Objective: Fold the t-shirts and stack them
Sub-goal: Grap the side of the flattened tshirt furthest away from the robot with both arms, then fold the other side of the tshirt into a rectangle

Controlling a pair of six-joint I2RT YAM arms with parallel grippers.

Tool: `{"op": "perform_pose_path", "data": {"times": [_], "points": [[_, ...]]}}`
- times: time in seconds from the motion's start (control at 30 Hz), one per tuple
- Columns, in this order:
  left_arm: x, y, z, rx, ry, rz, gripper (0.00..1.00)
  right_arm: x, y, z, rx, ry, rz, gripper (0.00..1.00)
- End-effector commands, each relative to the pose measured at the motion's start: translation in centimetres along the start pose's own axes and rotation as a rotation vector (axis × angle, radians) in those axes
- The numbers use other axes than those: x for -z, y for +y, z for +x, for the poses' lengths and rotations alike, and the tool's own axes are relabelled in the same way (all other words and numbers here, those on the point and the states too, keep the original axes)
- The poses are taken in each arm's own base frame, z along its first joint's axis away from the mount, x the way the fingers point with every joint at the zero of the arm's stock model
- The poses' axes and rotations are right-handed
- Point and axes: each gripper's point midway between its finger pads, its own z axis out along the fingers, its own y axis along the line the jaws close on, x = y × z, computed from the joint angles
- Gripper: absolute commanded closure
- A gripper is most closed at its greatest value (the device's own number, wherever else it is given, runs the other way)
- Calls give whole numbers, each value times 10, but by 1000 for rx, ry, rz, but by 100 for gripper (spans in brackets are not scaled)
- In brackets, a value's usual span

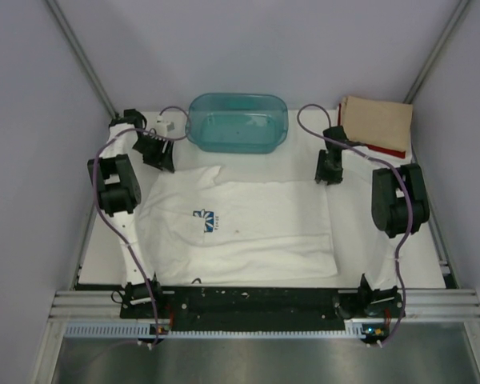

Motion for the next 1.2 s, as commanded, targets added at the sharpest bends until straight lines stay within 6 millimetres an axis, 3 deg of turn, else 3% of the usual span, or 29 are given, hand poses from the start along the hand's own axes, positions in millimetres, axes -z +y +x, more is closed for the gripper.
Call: {"op": "perform_pose_path", "data": {"times": [0.0, 0.1, 0.17, 0.23, 0.27, 0.3, 0.47, 0.57, 0.67, 0.9, 1.0, 1.17], "points": [[5, -7, 11, -29, 23, 30, 41, -1, 3, -1, -9, 14, -23, 66], [4, -13, 20, -19, 49, 65, 46, 2, 8, -3, -15, 13, -50, 74], [4, -20, 22, -20, 53, 101, 56, 4, 12, -5, -20, 9, -66, 83], [5, -27, 19, -17, 38, 134, 78, 8, 14, -9, -18, -1, -73, 97], [9, -30, 15, -21, 26, 147, 94, 11, 14, -12, -19, -12, -76, 100], [13, -35, 11, -18, 15, 161, 100, 14, 14, -15, -20, -20, -79, 100], [63, -63, -14, -110, -104, 174, 100, 43, 21, -13, -22, -49, -147, 100], [95, -84, -13, -203, -160, 152, 100, 63, 18, -6, -14, -73, -167, 100], [114, -105, 7, -280, -166, 146, 100, 79, 18, 10, 11, -70, -210, 100], [134, -119, 80, -282, -70, 134, 100, 103, 11, 60, 19, -24, -273, 100], [133, -124, 118, -240, -7, 164, 100, 105, 7, 83, 12, 11, -281, 100], [113, -133, 181, -216, 140, 207, 100, 93, -2, 129, -17, 125, -277, 100]]}}
